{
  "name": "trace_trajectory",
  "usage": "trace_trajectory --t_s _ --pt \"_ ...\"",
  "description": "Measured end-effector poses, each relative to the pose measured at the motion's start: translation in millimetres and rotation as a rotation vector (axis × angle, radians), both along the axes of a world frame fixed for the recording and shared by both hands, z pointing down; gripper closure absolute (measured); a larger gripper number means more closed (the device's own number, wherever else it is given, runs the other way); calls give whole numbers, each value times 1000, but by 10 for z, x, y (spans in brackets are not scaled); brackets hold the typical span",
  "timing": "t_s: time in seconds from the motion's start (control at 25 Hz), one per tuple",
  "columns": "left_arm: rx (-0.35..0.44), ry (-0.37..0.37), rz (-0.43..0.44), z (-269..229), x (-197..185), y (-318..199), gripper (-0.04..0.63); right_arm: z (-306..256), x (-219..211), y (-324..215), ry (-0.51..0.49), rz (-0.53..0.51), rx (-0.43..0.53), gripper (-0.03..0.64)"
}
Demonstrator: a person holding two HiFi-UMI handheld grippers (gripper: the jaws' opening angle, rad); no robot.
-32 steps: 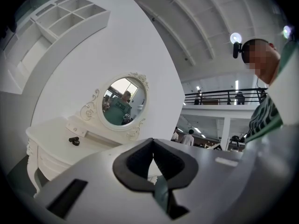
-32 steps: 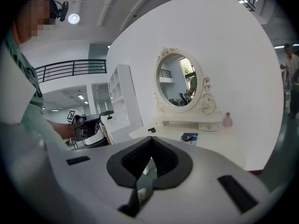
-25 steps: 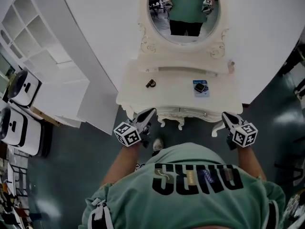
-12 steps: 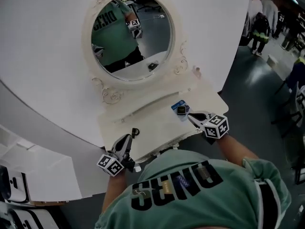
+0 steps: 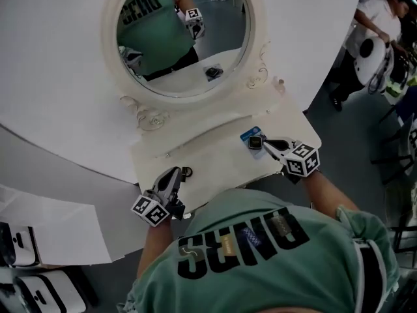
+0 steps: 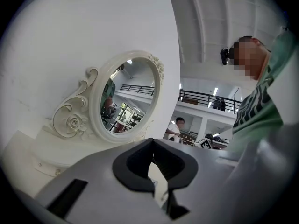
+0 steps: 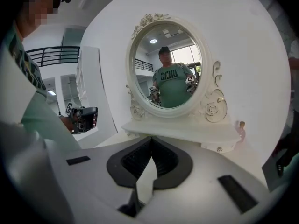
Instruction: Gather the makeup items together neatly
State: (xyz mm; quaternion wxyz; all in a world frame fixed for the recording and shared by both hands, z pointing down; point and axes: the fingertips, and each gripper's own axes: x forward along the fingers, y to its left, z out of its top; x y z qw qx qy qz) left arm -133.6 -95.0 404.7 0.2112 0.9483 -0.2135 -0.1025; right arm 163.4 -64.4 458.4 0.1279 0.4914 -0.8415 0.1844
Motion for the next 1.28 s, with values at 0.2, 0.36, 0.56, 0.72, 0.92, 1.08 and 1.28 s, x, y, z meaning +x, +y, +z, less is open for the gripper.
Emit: trace_trajectory --t_s 0.2,0.36,0.56,0.72,0.92,1.08,1.28 --pt "-9 -24 -89 11 446 -255 586 247 404 -410 47 -108 -19 623" --pt "-38 -26 -156 60 890 -267 586 629 624 -544 116 -232 -64 609" --pt "-91 -65 -219 222 1296 -286 586 1228 607 -676 220 -432 -130 459" --pt "-133 -100 -229 332 1427 -238 586 1726 424 -715 321 -574 -195 354" --pt "-177 -123 -234 486 1287 -212 586 2305 317 -843 426 -595 -277 290" --pt "-196 -120 -212 582 1110 -224 586 2458 318 -889 454 -570 -299 288" --pt "-191 -100 -166 598 857 -294 586 2426 300 -887 465 -564 -320 291"
